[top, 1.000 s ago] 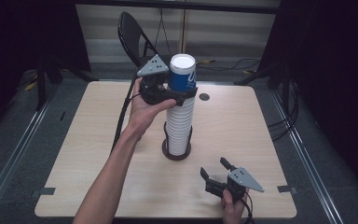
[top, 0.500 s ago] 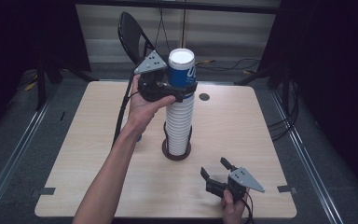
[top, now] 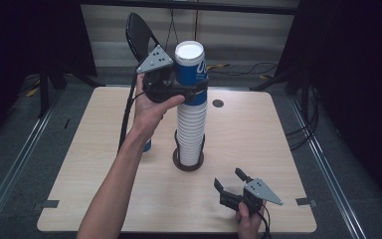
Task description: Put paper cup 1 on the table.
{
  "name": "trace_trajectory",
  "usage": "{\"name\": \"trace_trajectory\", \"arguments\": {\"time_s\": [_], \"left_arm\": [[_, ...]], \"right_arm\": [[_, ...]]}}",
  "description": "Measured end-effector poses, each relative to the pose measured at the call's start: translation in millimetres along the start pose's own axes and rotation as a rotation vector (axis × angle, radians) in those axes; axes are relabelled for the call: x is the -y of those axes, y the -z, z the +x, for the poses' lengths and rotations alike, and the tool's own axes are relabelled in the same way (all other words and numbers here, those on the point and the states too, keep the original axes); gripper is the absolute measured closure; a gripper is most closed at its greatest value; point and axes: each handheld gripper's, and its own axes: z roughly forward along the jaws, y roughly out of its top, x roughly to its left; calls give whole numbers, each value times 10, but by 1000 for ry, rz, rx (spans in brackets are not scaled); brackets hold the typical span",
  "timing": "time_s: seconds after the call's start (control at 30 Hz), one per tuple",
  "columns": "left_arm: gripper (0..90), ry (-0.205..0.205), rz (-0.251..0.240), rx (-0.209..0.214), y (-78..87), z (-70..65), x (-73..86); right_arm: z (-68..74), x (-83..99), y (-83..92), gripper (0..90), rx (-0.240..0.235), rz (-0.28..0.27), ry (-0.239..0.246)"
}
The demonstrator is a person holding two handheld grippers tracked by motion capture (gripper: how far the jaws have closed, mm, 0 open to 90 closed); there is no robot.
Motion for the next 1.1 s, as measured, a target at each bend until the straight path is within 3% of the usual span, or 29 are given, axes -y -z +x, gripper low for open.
{"name": "trace_trajectory", "arguments": {"time_s": [0.1, 0.23, 0.43, 0.53, 0.77, 1.1], "left_arm": [[190, -5, -15, 5, 4, -4, -16], [195, 14, -72, 6, 34, -26, -64], [196, -18, -88, 9, 70, -77, -131], [196, -39, -84, -13, 101, -75, -154], [196, -20, -112, -26, 258, -4, -202], [197, 38, -102, -37, 479, 106, -170]], "right_arm": [[1, 0, -1, 138, -1, 1, 1], [-1, -1, 0, 139, -2, 3, 0], [0, -1, 0, 138, -3, 4, -3], [-3, 0, 1, 139, -3, 1, -2], [-1, -1, -3, 139, -2, 2, -2], [1, 0, -1, 139, 0, 1, 0]]}}
